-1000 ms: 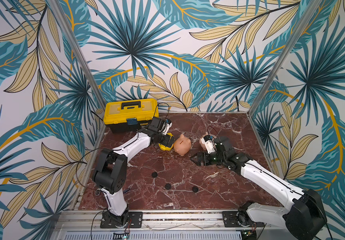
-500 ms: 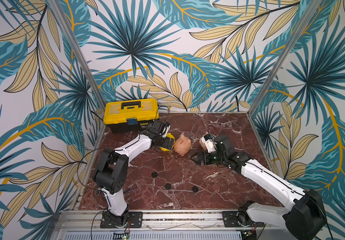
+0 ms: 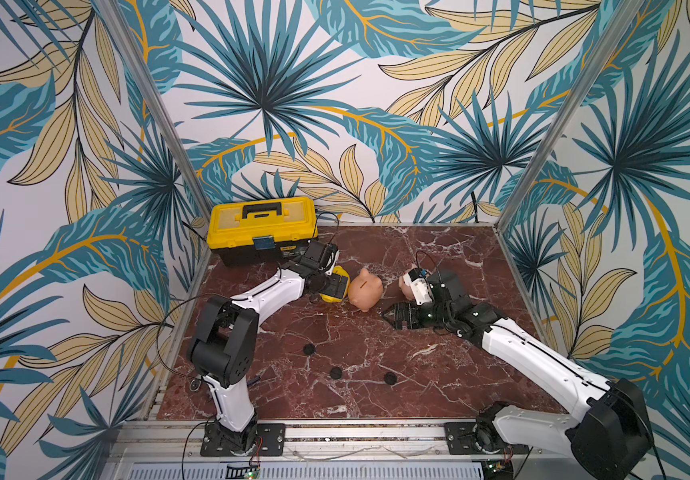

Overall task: Close piggy banks
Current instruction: Turn over the piggy bank at the center of the board.

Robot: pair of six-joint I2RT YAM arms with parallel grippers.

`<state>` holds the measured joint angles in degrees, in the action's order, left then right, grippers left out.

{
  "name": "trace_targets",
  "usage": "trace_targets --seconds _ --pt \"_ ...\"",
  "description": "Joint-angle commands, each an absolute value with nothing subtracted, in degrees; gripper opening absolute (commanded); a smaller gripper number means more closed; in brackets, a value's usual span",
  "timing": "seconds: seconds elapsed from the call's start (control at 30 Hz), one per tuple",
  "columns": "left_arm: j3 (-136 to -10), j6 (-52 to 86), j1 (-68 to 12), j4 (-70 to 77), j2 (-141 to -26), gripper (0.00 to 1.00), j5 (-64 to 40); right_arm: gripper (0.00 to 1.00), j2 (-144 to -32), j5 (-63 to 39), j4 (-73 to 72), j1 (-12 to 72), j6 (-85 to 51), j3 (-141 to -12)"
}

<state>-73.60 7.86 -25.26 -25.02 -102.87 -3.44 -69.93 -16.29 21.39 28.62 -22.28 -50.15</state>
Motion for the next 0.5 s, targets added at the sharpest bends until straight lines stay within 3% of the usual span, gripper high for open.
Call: trace_targets --seconds 0.0,0.17,0.47 --pt "-71.9 7.8 -25.5 -23.2 -102.4 0.9 -3.0 0.98 -71.1 -15.2 20.4 29.0 -22.8 -49.4" --pt "-72.0 7.9 -25.5 -23.1 -102.6 0.81 -3.9 0.95 -72.8 -15.5 19.9 29.0 -23.4 -49.8" --pt "-70.9 8.8 -25.5 -23.1 -100.7 0.79 -5.4 0.94 -74.2 -15.6 17.0 29.6 -25.2 -49.6"
